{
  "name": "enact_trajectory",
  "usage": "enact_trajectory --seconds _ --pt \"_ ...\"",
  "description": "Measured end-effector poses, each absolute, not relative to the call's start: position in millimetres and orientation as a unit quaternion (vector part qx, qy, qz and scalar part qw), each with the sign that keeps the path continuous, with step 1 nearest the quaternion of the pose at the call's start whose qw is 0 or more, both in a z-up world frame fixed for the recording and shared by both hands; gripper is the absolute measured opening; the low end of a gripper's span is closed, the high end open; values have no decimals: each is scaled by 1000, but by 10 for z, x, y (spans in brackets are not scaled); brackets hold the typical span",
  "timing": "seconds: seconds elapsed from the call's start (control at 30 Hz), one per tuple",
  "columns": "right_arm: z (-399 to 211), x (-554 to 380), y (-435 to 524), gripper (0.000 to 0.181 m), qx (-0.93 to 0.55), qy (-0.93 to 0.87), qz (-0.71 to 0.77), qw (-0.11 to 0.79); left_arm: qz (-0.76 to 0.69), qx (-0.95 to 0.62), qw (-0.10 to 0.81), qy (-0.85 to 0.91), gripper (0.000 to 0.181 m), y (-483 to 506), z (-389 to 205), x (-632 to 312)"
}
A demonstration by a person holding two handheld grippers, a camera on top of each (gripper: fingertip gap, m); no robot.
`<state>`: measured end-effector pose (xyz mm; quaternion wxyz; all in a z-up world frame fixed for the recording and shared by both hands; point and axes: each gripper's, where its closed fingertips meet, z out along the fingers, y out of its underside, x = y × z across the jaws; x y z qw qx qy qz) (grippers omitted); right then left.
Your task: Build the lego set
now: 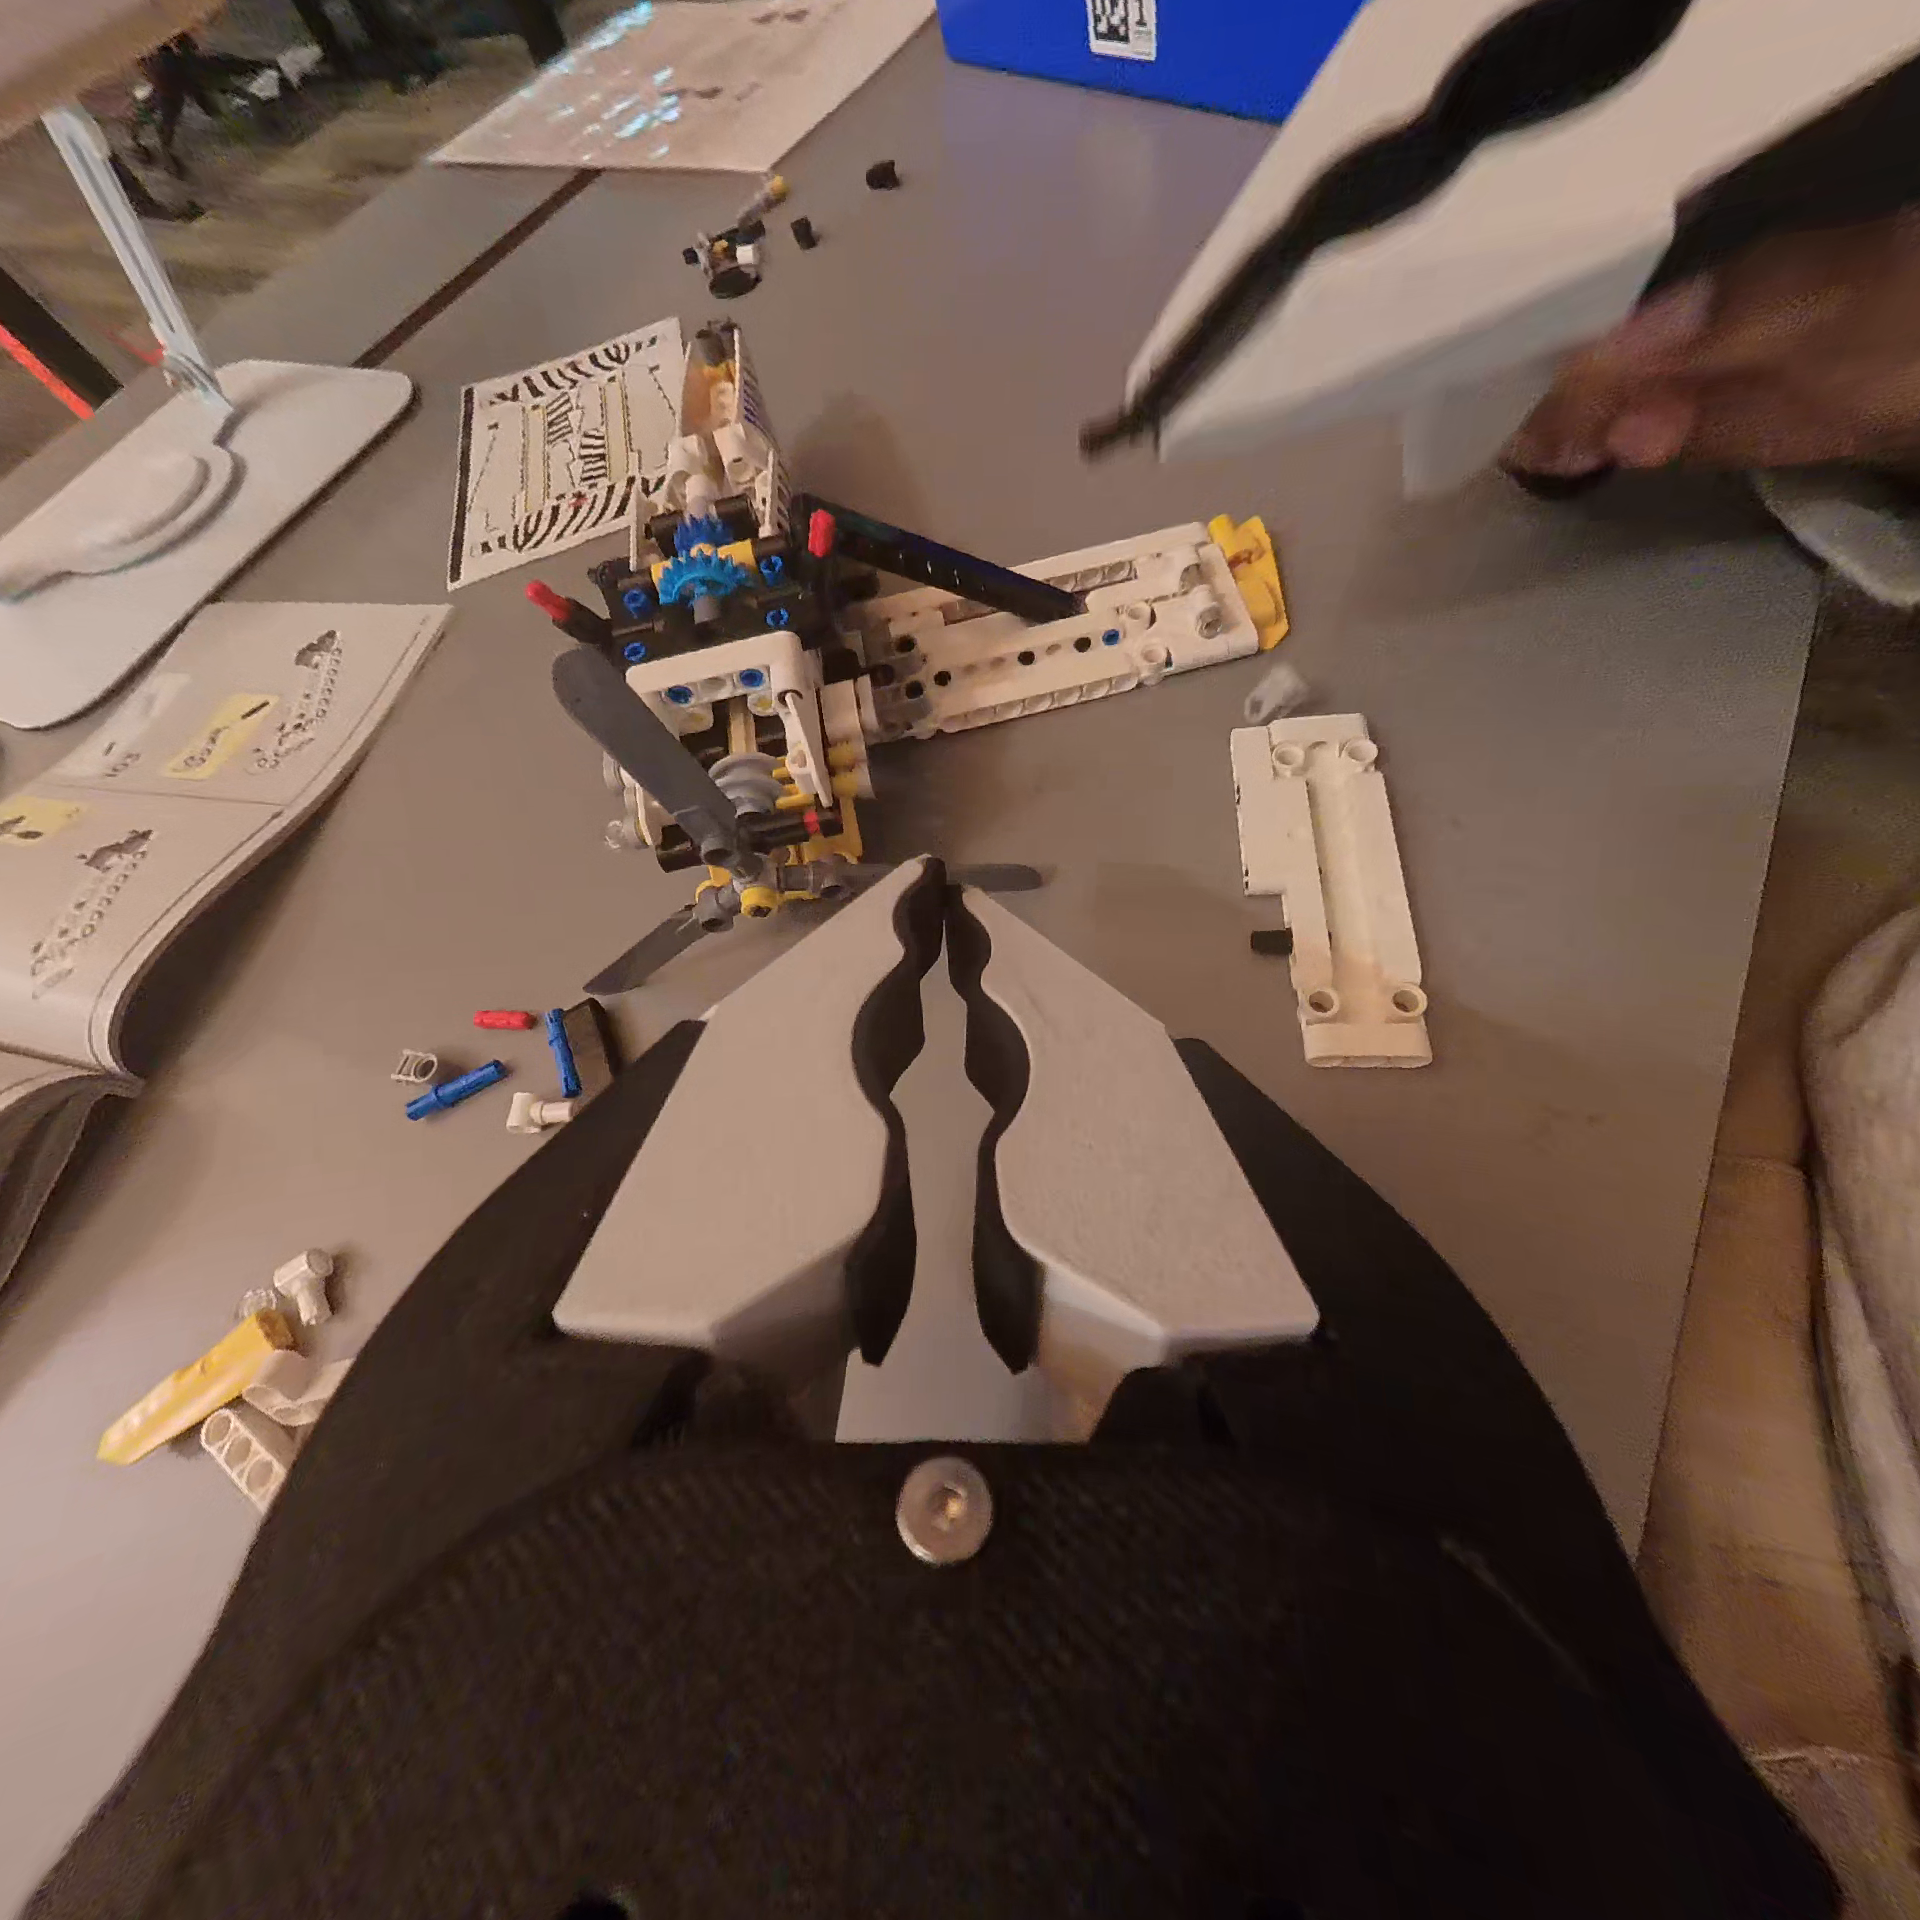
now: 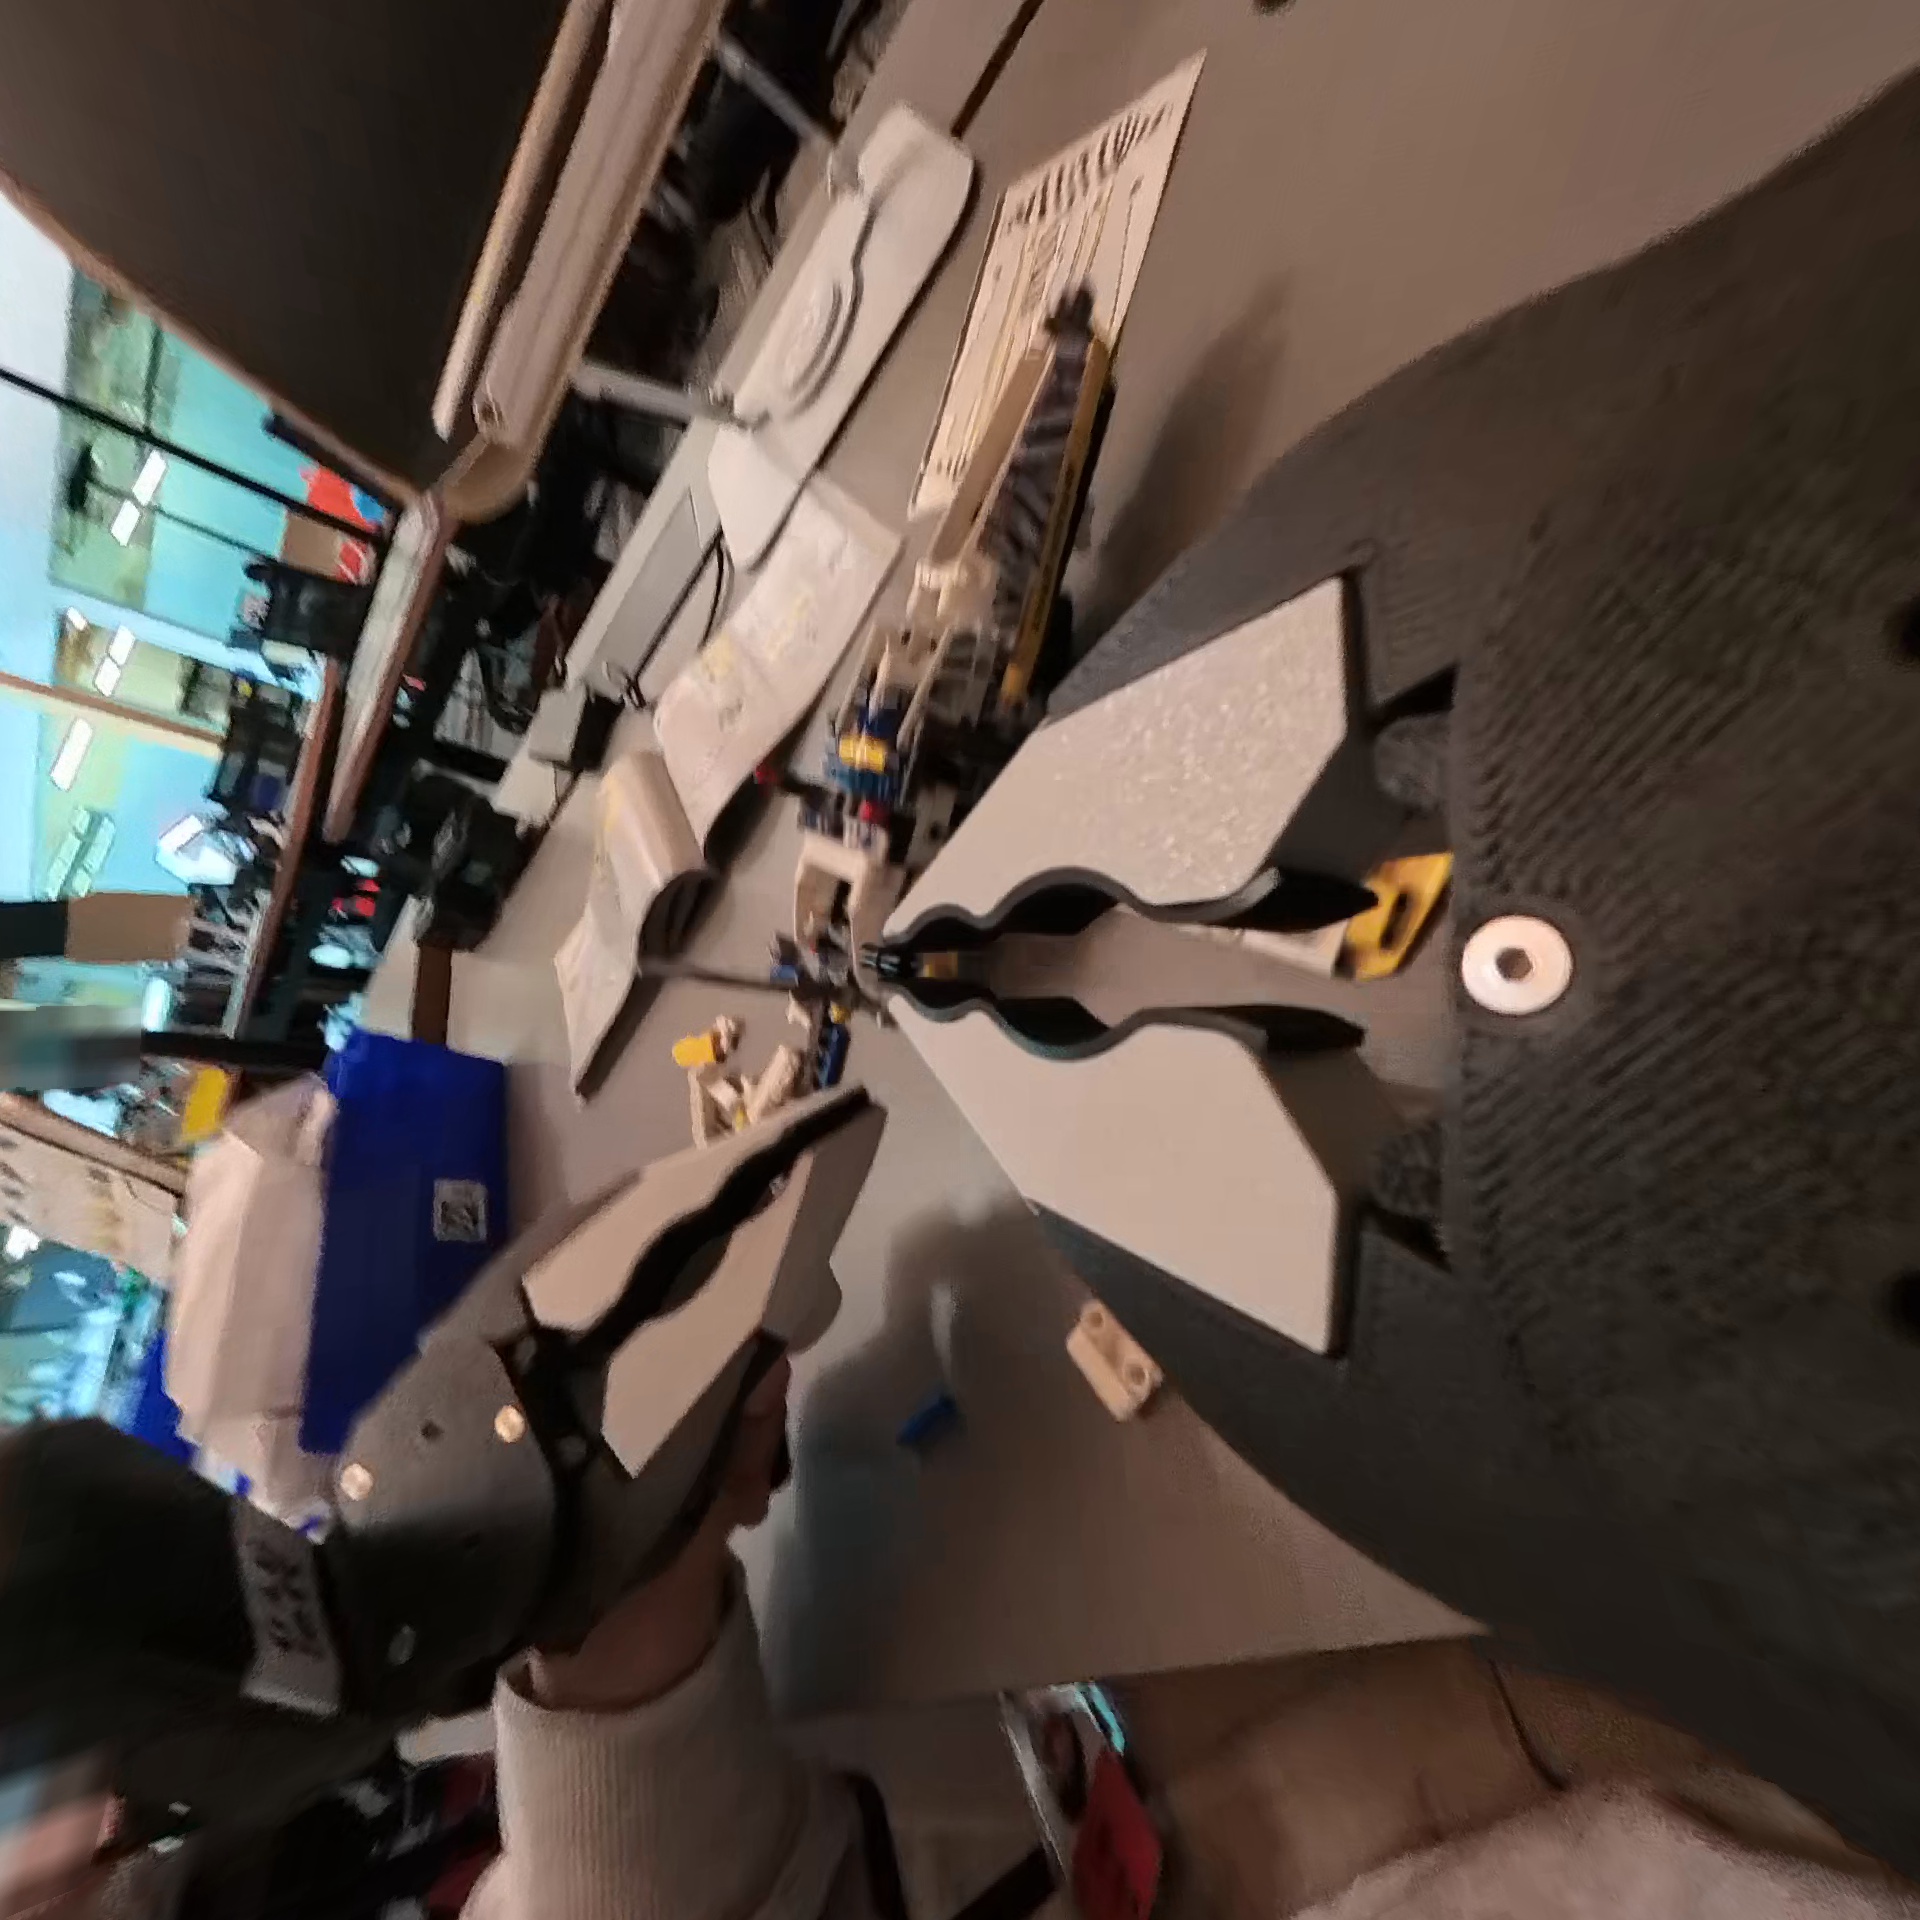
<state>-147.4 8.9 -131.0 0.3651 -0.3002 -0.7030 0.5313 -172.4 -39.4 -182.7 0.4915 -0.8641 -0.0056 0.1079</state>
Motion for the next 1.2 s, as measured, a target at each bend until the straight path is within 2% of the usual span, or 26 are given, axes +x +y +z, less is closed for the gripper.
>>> enact_trajectory --seconds 0.23,0.43,0.53,0.87,0.97,1.07,1.2 --pt "-914 -1299 1159 2 -366 -573 598 425 95 -857 506 -25 0 -325 -1782 -1586" --pt "-894 -1126 1321 1 -373 -535 628 425 17 -849 528 -23 5 -36 -1677 -1193" --pt "-940 -1083 1210 1 -360 -545 629 421 5 -869 495 -4 16 184 -1806 -973" --pt "-1134 -924 956 2 -350 -631 596 353 4 -923 384 -17 27 524 -2229 -849" --pt "-1279 -908 898 2 -351 -668 568 329 3 -923 384 -16 25 535 -2233 -839" --pt "-1324 -913 900 2 -348 -679 551 338 -3 -927 376 -11 6 517 -2236 -792" --pt "-1320 -913 926 2 -352 -673 557 334 -11 -930 368 1 2 483 -2216 -701"
